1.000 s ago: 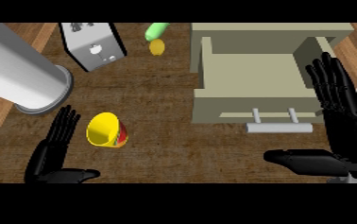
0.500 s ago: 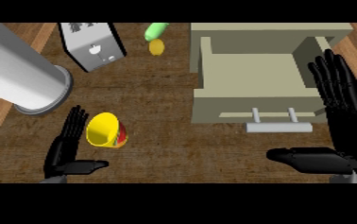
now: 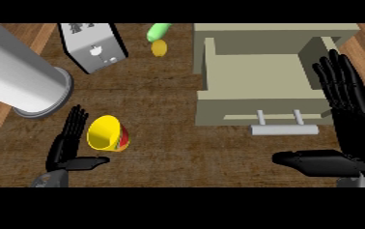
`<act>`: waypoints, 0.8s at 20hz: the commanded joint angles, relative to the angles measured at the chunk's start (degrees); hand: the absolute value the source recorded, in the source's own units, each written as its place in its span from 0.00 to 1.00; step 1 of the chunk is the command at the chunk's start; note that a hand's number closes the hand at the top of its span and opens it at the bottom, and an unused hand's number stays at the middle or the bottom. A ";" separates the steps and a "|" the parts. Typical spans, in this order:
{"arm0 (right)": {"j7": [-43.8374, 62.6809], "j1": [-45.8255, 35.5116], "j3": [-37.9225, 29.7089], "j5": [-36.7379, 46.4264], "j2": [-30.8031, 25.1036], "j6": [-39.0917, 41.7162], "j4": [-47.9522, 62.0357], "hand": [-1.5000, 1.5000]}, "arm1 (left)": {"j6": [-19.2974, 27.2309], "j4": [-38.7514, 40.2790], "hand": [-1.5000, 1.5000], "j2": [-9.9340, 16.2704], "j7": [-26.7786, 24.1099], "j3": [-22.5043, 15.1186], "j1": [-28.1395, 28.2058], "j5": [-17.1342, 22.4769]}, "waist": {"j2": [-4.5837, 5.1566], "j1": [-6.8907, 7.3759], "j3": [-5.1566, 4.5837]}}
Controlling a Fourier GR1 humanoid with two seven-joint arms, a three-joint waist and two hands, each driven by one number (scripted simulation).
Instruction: Pick up the cup, place it into the drawer and close the drawer
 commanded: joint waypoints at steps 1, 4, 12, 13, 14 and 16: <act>-2.26 1.34 2.65 2.36 2.15 -0.85 -0.15 0.00 | -0.21 7.92 0.00 -0.18 -7.89 0.16 -3.67 -1.42 | 0.08 -0.20 -0.03; -1.39 0.47 -1.39 -1.83 -0.27 1.35 1.22 0.00 | -2.91 8.40 0.00 0.64 -9.28 -0.17 -3.13 -1.44 | 0.09 -0.22 -0.04; -0.75 0.88 -0.07 -0.40 0.08 1.26 0.07 0.00 | -2.04 11.51 0.00 -1.54 -8.97 -0.31 -6.72 -1.86 | 0.16 -0.50 -0.07; -2.79 0.40 2.40 2.84 2.56 -1.04 1.80 0.00 | -4.34 10.86 0.00 0.12 -9.79 -0.13 -5.15 -1.46 | 0.12 -0.11 -0.05; -1.03 0.08 0.31 -0.05 0.37 1.12 1.19 0.00 | -4.69 11.59 0.00 -0.02 -9.05 -0.28 -6.24 -1.63 | 0.16 -0.35 -0.06; 1.84 -0.80 -0.88 -1.29 -0.52 1.04 -1.20 0.00 | -4.10 9.76 0.00 -2.56 -8.72 -0.53 -6.42 -1.16 | 0.00 -0.23 -0.04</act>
